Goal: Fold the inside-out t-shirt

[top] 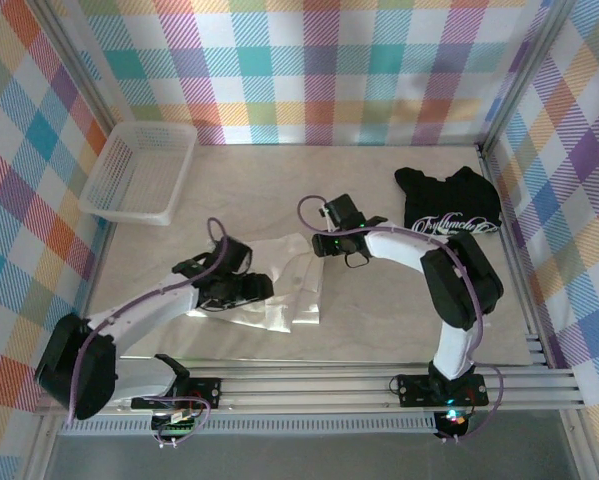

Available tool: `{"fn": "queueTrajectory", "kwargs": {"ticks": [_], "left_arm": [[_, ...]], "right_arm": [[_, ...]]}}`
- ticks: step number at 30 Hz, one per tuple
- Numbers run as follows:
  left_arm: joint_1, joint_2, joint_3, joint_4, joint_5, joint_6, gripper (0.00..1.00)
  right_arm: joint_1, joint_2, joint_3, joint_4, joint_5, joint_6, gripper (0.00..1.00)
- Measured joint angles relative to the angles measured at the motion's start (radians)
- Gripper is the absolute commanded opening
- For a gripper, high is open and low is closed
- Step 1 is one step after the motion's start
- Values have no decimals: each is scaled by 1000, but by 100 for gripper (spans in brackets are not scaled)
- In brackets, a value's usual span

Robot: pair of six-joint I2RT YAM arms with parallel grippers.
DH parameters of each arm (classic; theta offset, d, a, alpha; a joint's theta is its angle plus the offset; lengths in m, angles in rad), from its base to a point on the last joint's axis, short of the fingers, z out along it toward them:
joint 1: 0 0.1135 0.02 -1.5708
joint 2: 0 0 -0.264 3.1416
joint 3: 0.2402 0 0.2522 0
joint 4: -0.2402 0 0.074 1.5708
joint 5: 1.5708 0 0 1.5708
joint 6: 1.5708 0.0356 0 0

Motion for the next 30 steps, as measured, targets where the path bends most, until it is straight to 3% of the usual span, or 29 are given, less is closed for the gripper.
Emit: {"fn": "queueTrajectory", "kwargs": {"ticks": [9,14,19,22,25,30], "left_arm": [[-127,153,115,-3,-121,30,61],[-174,204,128,10,-120,31,46],[-199,209,128,140,5,-8,34],[-224,236,140,249,90,-24,36],[-252,290,167,344,170,-31,47],[-267,304,196,372,223,-4,52]], "right_arm": [[-18,-130,-82,-25,-111,34,56],[-18,-146,-121,-26,-140,48,56],[-19,-166,-153,-27,-140,48,56],[-29,-202,-177,-31,-139,48,56],[-45,-250,-209,-34,-135,49,56],[-63,-335,-271,-48,-125,57,55]]}}
